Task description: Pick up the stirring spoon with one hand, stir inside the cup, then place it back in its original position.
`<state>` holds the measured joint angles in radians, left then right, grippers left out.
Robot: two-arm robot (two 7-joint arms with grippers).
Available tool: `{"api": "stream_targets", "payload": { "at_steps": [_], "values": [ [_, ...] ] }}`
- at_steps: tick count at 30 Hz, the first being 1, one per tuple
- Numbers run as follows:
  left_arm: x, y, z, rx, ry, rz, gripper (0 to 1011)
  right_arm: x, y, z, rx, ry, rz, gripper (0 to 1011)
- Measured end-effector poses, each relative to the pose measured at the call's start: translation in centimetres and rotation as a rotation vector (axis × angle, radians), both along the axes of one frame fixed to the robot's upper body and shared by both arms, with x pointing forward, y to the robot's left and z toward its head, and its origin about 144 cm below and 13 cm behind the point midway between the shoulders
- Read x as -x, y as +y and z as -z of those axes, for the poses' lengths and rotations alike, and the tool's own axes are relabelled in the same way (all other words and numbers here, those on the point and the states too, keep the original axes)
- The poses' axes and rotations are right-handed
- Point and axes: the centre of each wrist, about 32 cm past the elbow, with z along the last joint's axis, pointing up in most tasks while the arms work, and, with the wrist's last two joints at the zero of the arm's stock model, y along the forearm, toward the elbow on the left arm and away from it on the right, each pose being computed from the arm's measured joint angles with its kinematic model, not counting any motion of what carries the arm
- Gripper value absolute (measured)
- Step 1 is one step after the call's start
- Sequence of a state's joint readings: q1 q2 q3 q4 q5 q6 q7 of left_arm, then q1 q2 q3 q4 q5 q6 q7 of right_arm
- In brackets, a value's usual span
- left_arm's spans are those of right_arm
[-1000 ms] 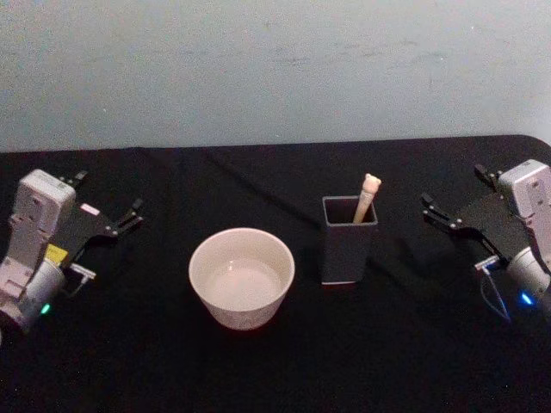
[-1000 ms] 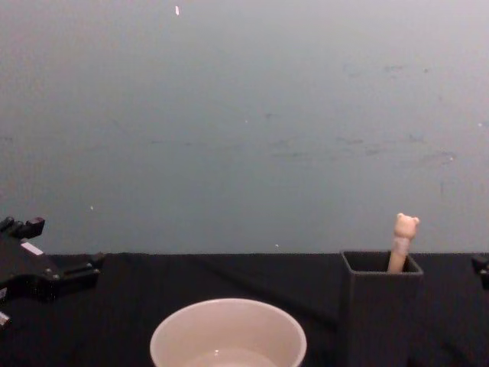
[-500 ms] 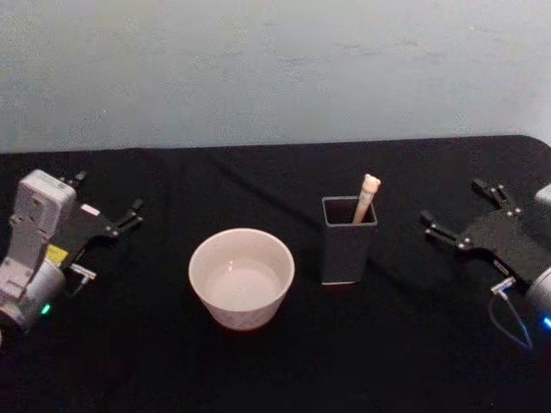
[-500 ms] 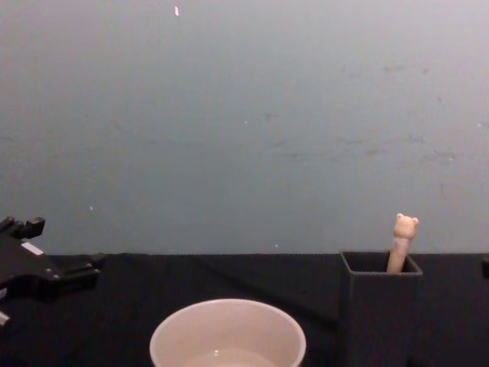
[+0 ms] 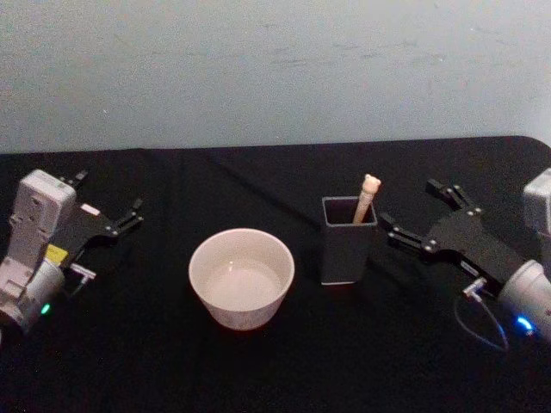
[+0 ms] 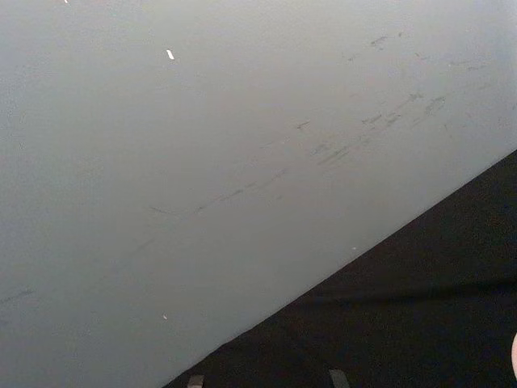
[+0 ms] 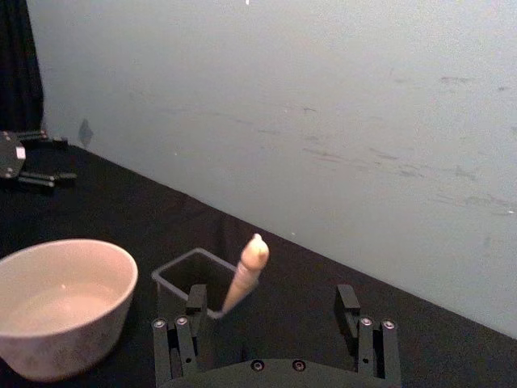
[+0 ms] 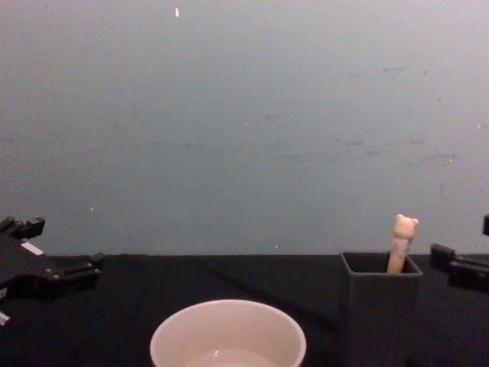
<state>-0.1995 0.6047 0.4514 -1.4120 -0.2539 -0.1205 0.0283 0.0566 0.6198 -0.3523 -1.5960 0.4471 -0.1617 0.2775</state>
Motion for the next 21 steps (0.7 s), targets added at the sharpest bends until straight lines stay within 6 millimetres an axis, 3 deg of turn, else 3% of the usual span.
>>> {"api": "stream_targets", "payload": {
  "at_steps": [21],
  "values": [
    [0.0, 0.0, 0.0, 0.000, 0.000, 0.000, 1001, -3.6, 2.2, 0.1, -0.117, 0.080, -0.029, 1004]
  ]
}}
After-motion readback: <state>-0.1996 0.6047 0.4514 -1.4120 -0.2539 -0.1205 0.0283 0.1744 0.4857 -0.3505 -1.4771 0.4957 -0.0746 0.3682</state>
